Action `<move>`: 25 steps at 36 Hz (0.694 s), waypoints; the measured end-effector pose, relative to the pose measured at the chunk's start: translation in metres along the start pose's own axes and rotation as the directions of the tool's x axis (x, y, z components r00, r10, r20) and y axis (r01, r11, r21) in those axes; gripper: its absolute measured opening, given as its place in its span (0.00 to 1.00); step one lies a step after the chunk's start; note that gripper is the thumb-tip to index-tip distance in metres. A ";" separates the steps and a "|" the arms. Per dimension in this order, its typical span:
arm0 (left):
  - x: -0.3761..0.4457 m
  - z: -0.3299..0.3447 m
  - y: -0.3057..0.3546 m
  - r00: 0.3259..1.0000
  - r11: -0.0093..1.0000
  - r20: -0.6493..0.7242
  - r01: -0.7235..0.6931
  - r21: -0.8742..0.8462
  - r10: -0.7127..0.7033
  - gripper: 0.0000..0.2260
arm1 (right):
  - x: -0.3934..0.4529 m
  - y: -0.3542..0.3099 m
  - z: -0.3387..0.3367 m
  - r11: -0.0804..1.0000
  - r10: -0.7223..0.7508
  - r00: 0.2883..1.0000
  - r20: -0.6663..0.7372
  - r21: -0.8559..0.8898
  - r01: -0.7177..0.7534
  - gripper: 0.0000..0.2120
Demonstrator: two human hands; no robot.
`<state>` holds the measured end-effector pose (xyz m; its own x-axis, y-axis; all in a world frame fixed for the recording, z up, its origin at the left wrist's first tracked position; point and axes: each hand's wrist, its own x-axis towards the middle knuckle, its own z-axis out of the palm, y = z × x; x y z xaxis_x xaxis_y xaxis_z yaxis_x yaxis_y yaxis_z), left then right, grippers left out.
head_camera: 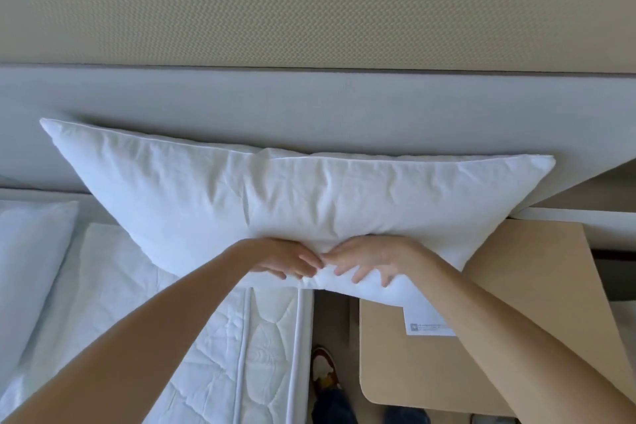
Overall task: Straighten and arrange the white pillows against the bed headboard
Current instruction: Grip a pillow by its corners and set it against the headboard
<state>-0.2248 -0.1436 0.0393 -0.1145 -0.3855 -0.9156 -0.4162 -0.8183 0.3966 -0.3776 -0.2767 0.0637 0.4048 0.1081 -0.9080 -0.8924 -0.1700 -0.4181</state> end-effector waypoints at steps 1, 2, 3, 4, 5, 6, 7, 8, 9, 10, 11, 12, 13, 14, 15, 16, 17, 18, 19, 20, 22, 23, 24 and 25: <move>0.000 -0.007 0.002 0.999 1.000 -0.035 -0.012 -0.008 0.012 0.19 | -0.001 -0.001 -0.006 1.000 -0.022 0.999 -0.042 -0.003 0.022 0.34; -0.001 -0.014 0.004 0.998 1.000 -0.062 -0.022 -0.005 0.021 0.19 | -0.002 -0.002 -0.012 0.999 -0.042 0.996 -0.082 -0.009 0.041 0.32; 0.000 -0.021 0.006 0.997 1.000 -0.078 -0.029 0.008 0.030 0.19 | -0.003 -0.002 -0.017 0.998 -0.058 0.991 -0.117 -0.017 0.056 0.32; 0.002 -0.027 0.007 0.996 0.999 -0.080 -0.034 0.021 0.036 0.20 | -0.004 -0.002 -0.020 0.998 -0.069 0.987 -0.145 -0.025 0.066 0.32; 0.003 -0.033 0.008 0.996 0.999 -0.075 -0.038 0.027 0.040 0.20 | -0.004 -0.003 -0.024 0.997 -0.074 0.984 -0.163 -0.033 0.069 0.32; 0.004 -0.039 0.008 0.997 0.999 -0.063 -0.040 0.025 0.041 0.20 | -0.004 -0.003 -0.027 0.997 -0.074 0.982 -0.171 -0.036 0.068 0.31; 0.004 -0.044 0.008 0.998 0.999 -0.044 -0.041 0.020 0.042 0.20 | -0.004 -0.003 -0.030 0.997 -0.067 0.983 -0.173 -0.039 0.062 0.31; 0.003 -0.050 0.008 0.999 0.999 -0.022 -0.042 0.016 0.043 0.21 | -0.004 -0.002 -0.033 0.998 -0.060 0.984 -0.168 -0.042 0.054 0.31; 0.001 -0.055 0.007 0.999 0.999 0.003 -0.046 0.013 0.046 0.21 | -0.004 -0.001 -0.036 0.998 -0.052 0.986 -0.161 -0.046 0.045 0.31; -0.002 -0.059 0.005 0.998 0.999 0.024 -0.052 0.009 0.051 0.22 | -0.005 0.001 -0.039 0.998 -0.044 0.987 -0.157 -0.050 0.036 0.31; -0.005 -0.064 0.002 0.998 0.998 0.039 -0.057 0.000 0.057 0.22 | -0.007 0.003 -0.042 0.998 -0.037 0.987 -0.156 -0.055 0.029 0.31; -0.008 -0.069 -0.002 0.997 0.998 0.047 -0.063 -0.009 0.063 0.22 | -0.010 0.006 -0.045 0.998 -0.031 0.987 -0.159 -0.061 0.022 0.31; -0.012 -0.074 -0.008 0.996 0.998 0.051 -0.068 -0.015 0.069 0.22 | -0.014 0.010 -0.048 0.997 -0.025 0.986 -0.163 -0.071 0.014 0.31; -0.016 -0.078 -0.015 0.996 0.997 0.055 -0.071 -0.018 0.072 0.21 | -0.018 0.014 -0.050 0.997 -0.020 0.986 -0.165 -0.081 0.006 0.31; -0.020 -0.083 -0.022 0.996 0.997 0.056 -0.070 -0.023 0.071 0.20 | -0.023 0.019 -0.053 0.996 -0.011 0.986 -0.166 -0.086 -0.003 0.31; -0.025 -0.087 -0.029 0.996 0.997 0.051 -0.066 -0.028 0.067 0.19 | -0.028 0.024 -0.056 0.996 0.001 0.986 -0.166 -0.085 -0.015 0.30; -0.030 -0.090 -0.035 0.997 0.998 0.041 -0.061 -0.030 0.062 0.19 | -0.032 0.030 -0.058 0.996 0.012 0.986 -0.168 -0.082 -0.026 0.30; -0.034 -0.090 -0.039 0.998 0.998 0.024 -0.056 -0.023 0.056 0.19 | -0.037 0.036 -0.061 0.996 0.022 0.985 -0.172 -0.080 -0.037 0.29; -0.037 -0.089 -0.042 0.999 0.999 0.004 -0.047 -0.003 0.047 0.19 | -0.041 0.041 -0.062 0.996 0.030 0.983 -0.179 -0.083 -0.045 0.28; -0.040 -0.085 -0.043 0.999 0.999 -0.021 -0.033 0.039 0.034 0.20 | -0.045 0.046 -0.062 0.995 0.034 0.982 -0.187 -0.084 -0.050 0.27; -0.041 -0.072 -0.041 0.997 0.983 -0.076 0.000 0.183 0.014 0.22 | -0.050 0.053 -0.060 0.995 0.029 0.979 -0.199 -0.083 -0.047 0.26; -0.040 -0.065 -0.040 0.995 0.965 -0.098 0.009 0.261 0.018 0.23 | -0.051 0.055 -0.058 0.994 0.025 0.979 -0.203 -0.095 -0.045 0.26; -0.040 -0.059 -0.037 0.993 0.949 -0.116 0.016 0.315 0.022 0.24 | -0.051 0.056 -0.054 0.992 0.025 0.979 -0.200 -0.117 -0.049 0.26; -0.041 -0.052 -0.034 0.992 0.936 -0.127 0.023 0.351 0.023 0.24 | -0.052 0.056 -0.051 0.988 0.025 0.982 -0.187 -0.147 -0.053 0.26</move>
<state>-0.1590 -0.1224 0.0669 -0.0082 -0.4556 -0.8901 -0.7085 -0.6256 0.3267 -0.4385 -0.3414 0.0861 0.4128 -0.0813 -0.9072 -0.8736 -0.3173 -0.3691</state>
